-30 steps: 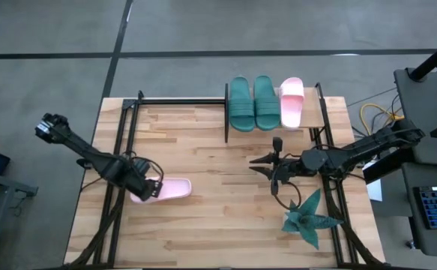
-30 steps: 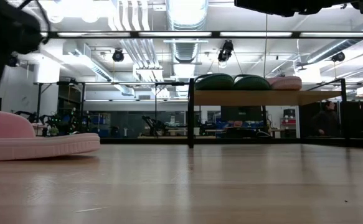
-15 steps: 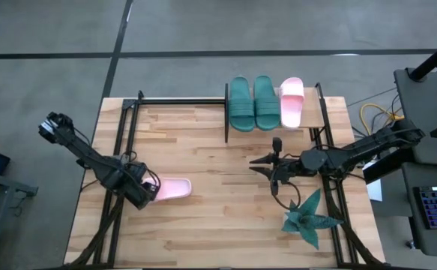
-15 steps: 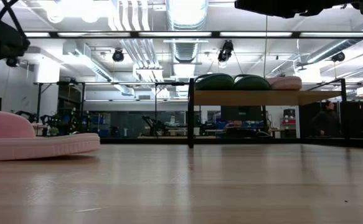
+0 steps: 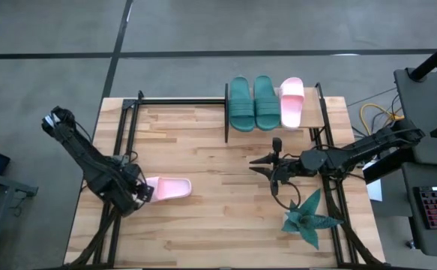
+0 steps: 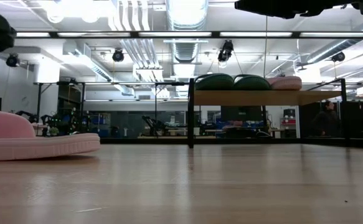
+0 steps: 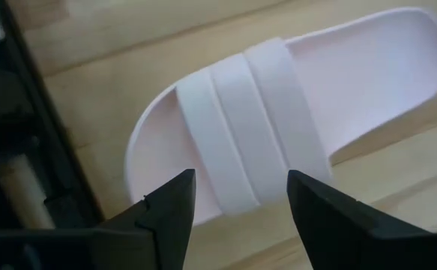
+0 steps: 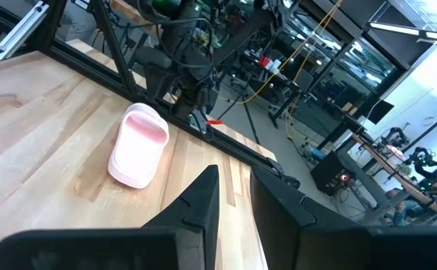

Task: Pick and place slides into the shelf
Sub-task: Put the pink slipper on the shelf

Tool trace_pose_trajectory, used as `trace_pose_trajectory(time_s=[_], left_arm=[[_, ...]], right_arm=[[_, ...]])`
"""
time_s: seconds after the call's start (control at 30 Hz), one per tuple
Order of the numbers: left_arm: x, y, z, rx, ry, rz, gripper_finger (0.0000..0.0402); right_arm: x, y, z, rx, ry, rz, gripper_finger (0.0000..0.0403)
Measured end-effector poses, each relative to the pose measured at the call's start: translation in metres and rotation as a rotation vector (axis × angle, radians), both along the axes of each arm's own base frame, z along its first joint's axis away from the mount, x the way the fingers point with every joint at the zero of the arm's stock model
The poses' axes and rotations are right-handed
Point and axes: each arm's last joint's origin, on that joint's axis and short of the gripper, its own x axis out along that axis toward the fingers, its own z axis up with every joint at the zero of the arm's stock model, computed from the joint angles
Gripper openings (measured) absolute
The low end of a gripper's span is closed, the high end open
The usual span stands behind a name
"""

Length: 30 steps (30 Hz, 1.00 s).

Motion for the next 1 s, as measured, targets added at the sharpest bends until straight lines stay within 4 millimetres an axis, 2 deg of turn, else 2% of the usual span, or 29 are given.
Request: trace_pose_trajectory(time_s=[0.2,0.4,0.53,1.0], left_arm=[[-0.015,0.000,-0.016,-0.064,-0.059,0.053,0.0196],[-0.018,-0.002,-0.039,-0.096,-0.119,0.047,0.0196],[-0.018,-0.003,-0.046,-0.108,-0.140,0.042,0.0196],[-0.026,-0.002,-0.045,-0.127,-0.263,-0.006,0.0196]], right_arm=[[0.000,0.000,0.000,-0.012,0.001,0.001,0.0068],[0.000,0.000,0.000,-0.015,0.001,0.001,0.0068],[0.000,0.000,0.000,-0.016,0.001,0.002,0.0068],[0.000,0.000,0.000,-0.019,0.001,0.002,0.0068]])
